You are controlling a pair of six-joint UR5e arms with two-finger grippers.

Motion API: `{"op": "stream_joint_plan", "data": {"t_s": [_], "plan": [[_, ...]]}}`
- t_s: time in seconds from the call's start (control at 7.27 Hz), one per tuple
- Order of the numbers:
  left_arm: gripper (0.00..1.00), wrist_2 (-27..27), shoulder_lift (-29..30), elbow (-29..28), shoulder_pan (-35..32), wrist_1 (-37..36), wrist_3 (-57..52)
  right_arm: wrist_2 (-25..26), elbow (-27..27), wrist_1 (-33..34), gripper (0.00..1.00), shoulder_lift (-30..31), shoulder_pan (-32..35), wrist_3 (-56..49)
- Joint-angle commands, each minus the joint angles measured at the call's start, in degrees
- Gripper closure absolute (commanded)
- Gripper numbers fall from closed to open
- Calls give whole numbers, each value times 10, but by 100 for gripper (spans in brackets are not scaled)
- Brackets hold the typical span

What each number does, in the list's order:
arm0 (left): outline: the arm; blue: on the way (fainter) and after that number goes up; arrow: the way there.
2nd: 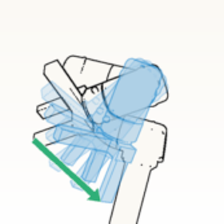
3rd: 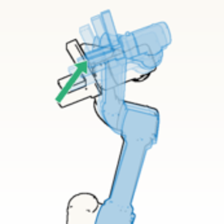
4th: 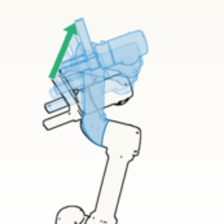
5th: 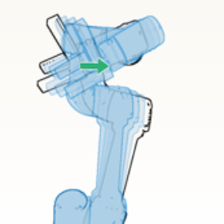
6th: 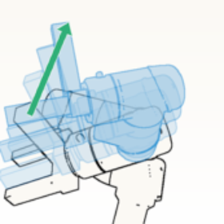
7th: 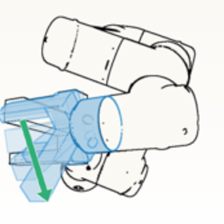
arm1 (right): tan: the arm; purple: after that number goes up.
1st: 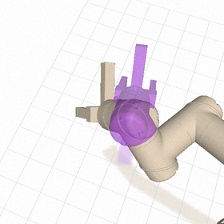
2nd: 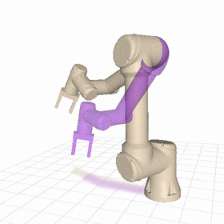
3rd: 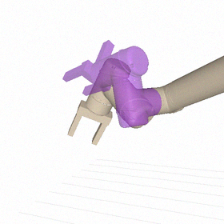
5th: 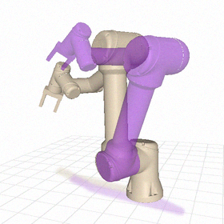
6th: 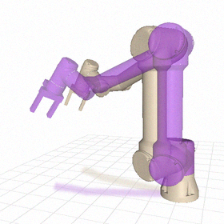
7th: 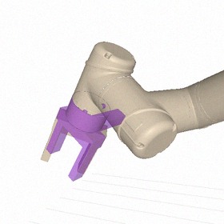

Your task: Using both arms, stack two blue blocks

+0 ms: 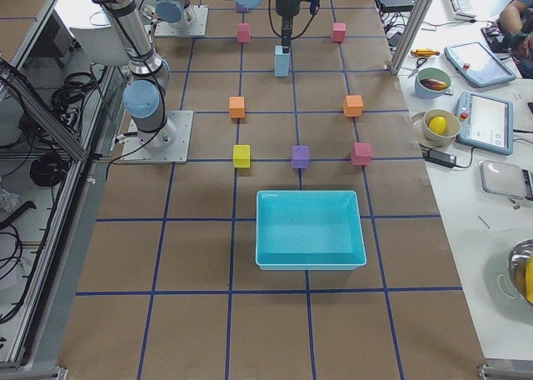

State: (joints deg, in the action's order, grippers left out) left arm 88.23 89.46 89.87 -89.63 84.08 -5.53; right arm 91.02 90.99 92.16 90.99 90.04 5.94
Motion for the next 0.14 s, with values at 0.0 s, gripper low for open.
{"op": "stream_joint_plan", "data": {"t_s": [0.0], "plan": [[0, -1, 0, 0, 0, 1, 0, 1, 0, -2, 0, 1, 0, 0]]}}
